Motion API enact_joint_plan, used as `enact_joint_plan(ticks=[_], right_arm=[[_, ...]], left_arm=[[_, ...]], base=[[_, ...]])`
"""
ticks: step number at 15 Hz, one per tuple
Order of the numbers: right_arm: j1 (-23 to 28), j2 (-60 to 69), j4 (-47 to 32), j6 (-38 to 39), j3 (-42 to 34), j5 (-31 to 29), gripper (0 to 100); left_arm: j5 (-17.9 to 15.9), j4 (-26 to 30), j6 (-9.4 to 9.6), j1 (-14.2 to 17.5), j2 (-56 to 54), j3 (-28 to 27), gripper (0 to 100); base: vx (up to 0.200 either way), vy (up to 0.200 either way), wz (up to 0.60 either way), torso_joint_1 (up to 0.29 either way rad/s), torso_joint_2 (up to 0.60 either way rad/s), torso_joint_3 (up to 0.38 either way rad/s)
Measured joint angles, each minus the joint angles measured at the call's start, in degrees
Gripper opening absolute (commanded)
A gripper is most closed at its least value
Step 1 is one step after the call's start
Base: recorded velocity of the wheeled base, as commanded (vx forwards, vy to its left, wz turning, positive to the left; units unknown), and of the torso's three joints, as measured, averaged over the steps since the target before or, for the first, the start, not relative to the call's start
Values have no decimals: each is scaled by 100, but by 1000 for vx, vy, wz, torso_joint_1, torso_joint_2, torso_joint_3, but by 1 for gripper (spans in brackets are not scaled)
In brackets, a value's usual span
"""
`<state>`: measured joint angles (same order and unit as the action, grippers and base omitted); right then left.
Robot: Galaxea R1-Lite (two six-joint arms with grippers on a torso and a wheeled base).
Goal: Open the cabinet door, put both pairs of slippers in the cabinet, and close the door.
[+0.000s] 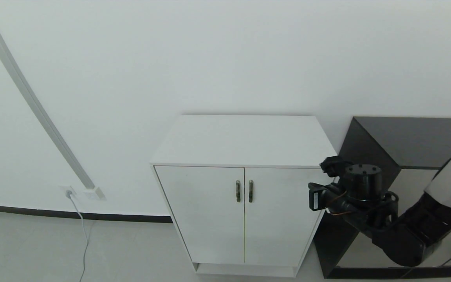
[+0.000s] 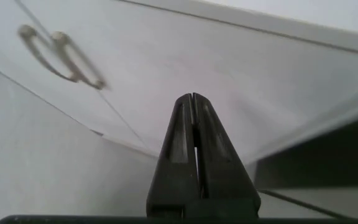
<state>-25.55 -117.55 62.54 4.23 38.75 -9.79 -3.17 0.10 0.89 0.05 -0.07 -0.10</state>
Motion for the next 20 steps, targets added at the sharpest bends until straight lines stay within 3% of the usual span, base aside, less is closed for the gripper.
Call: enact_joint_plan(ticks=[8,16,20], right_arm=[[1514,1347,334,-16,-1801,-6,0],[2462,3012,255,-564,-2850,22,0],[2706,3963,-260,-586,-3222,46,0]], left_arm=[[0,0,0,2,0,0,0],[-6,0,0,2,0,0,0],[-9,0,0,0,0,0,0]], base=[[0,0,0,0,0,0],[0,0,0,0,0,0],[0,0,0,0,0,0]])
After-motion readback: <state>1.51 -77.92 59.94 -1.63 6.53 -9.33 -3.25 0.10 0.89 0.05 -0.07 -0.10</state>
